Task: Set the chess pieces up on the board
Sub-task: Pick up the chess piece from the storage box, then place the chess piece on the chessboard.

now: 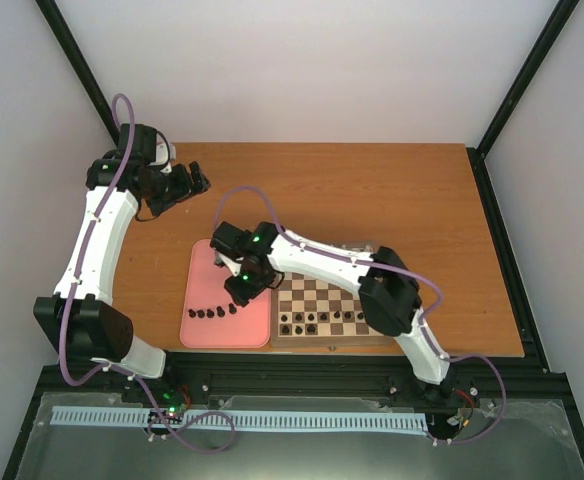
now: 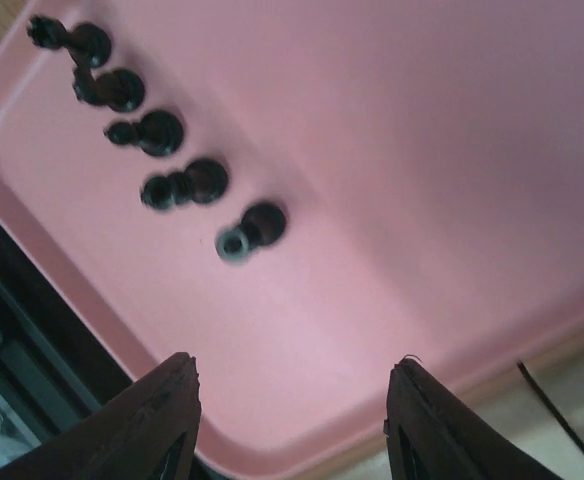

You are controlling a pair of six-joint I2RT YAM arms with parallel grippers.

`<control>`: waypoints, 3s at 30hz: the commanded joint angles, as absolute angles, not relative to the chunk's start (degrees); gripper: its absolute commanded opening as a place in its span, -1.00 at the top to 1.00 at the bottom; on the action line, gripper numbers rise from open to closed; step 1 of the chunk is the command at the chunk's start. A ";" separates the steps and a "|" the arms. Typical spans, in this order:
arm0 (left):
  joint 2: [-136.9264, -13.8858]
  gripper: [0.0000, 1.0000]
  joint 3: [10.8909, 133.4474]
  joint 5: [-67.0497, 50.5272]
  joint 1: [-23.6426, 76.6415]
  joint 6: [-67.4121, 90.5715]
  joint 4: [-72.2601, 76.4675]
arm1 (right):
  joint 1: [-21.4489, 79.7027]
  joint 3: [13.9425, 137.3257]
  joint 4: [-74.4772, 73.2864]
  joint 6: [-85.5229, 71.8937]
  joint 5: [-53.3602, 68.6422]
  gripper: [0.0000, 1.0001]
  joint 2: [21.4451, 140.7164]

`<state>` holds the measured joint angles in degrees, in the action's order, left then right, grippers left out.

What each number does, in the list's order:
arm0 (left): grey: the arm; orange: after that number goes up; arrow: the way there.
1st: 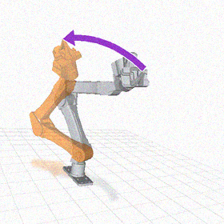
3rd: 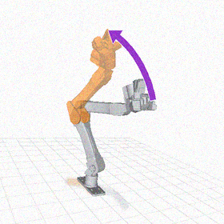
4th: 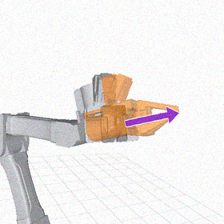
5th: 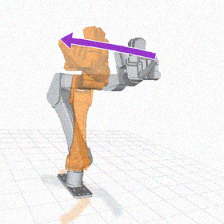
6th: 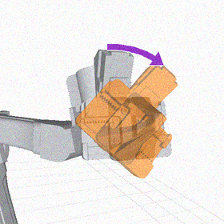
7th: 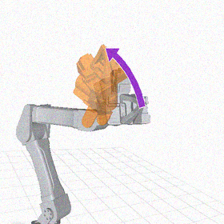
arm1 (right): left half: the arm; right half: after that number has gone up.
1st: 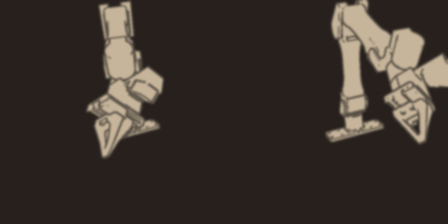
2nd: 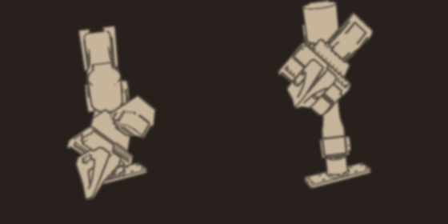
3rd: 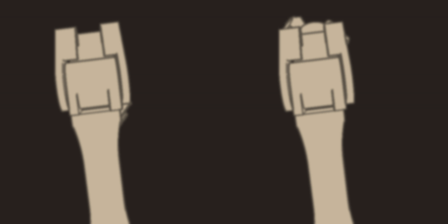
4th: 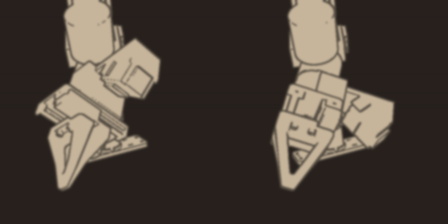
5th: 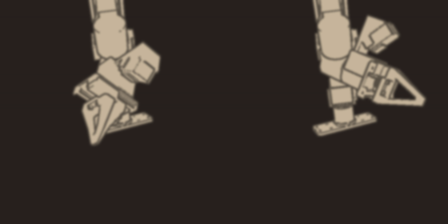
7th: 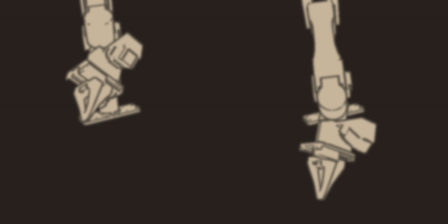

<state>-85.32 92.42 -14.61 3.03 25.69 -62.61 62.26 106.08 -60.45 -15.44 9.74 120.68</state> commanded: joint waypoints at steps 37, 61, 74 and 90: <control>-85.15 -0.99 94.50 -14.45 3.34 24.79 -62.32 | 63.63 122.75 -64.35 -8.88 14.48 0.42 138.48; -84.01 -1.00 94.05 -14.41 3.33 24.83 -62.54 | 61.62 107.72 -64.17 -18.31 -0.25 0.94 119.13; -84.48 -0.99 93.88 -15.27 3.34 25.22 -62.23 | 60.29 68.16 -62.30 -35.41 -1.11 0.94 87.66; -84.41 -0.99 93.15 -15.12 3.36 25.25 -61.88 | 60.38 60.01 -54.92 -36.61 0.97 0.95 87.60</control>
<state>-85.32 92.42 -14.81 3.03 25.69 -62.59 60.14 61.34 -58.30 -35.90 0.21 86.65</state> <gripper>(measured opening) 0.997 0.110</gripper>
